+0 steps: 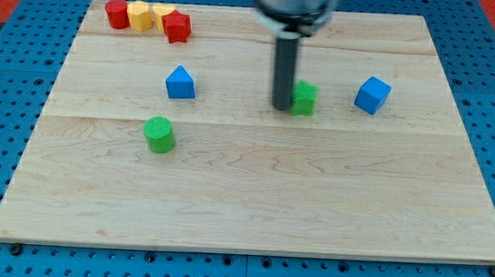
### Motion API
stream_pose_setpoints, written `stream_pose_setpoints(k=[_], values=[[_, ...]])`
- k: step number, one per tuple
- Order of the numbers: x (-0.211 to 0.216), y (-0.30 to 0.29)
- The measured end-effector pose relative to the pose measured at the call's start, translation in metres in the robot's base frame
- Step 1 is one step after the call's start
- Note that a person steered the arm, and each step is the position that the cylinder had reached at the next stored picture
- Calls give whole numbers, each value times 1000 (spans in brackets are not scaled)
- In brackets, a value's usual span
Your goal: Place the green circle into the green star to the bottom left
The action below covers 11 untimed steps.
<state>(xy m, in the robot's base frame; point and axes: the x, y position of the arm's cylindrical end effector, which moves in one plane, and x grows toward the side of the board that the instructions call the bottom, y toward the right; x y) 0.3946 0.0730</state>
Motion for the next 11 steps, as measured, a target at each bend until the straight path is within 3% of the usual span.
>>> stream_pose_setpoints(k=[1,2,3,4,5,6,7,8,9,10,11], values=[[10,4],[109,-56],[166,-164],[129,-252],[61,-239],[49,-181],[53,-184],[82,-195],[47,-94],[36,-63],[71,-99]])
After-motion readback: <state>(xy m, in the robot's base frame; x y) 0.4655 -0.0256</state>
